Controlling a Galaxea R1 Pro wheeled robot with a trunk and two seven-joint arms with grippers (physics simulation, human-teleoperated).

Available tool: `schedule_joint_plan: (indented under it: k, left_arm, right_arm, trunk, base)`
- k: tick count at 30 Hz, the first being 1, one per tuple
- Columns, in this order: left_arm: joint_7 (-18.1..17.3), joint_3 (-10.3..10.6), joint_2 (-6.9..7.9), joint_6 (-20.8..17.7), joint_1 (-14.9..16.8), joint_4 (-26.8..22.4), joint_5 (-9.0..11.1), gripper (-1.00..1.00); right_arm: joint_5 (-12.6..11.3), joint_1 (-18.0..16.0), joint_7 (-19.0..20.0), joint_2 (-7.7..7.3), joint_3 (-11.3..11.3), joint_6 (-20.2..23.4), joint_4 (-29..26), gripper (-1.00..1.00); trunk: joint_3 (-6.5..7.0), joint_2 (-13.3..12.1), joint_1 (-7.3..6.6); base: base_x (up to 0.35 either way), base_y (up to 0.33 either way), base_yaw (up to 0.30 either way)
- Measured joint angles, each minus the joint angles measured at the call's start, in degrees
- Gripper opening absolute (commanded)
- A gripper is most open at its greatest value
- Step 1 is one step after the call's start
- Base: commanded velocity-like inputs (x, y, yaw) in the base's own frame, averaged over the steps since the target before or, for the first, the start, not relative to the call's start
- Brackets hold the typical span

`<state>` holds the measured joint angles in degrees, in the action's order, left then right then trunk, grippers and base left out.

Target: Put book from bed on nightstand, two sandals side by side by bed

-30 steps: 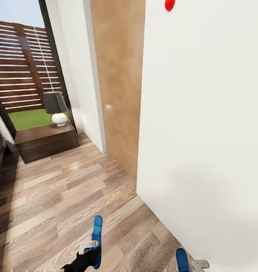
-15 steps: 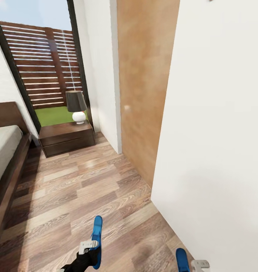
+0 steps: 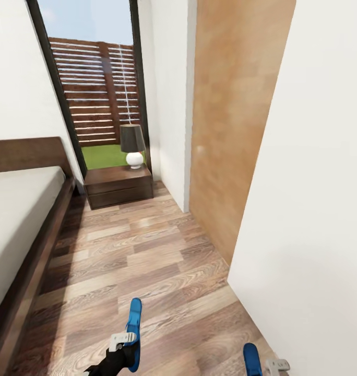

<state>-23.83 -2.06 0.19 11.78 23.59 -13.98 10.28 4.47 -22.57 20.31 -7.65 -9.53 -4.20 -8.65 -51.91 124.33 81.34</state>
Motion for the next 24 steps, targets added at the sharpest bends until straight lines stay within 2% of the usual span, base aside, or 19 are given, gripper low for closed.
schedule_joint_plan:
  k: [20, 24]
  left_arm:
    - [0.0, 0.0, 0.00, 0.0, 0.0, 0.0, 0.0, -1.00]
    - [0.0, 0.0, 0.00, 0.0, 0.0, 0.0, 0.0, -1.00]
  right_arm:
    - [0.0, 0.0, 0.0, 0.00, 0.0, 0.0, 0.0, -1.00]
    - [0.0, 0.0, 0.0, 0.00, 0.0, 0.0, 0.0, -1.00]
  trunk:
    - [0.00, 0.0, 0.00]
    - [0.00, 0.0, -0.02]
  base:
    - [0.000, 0.000, 0.291]
    - [0.145, 0.000, 0.169]
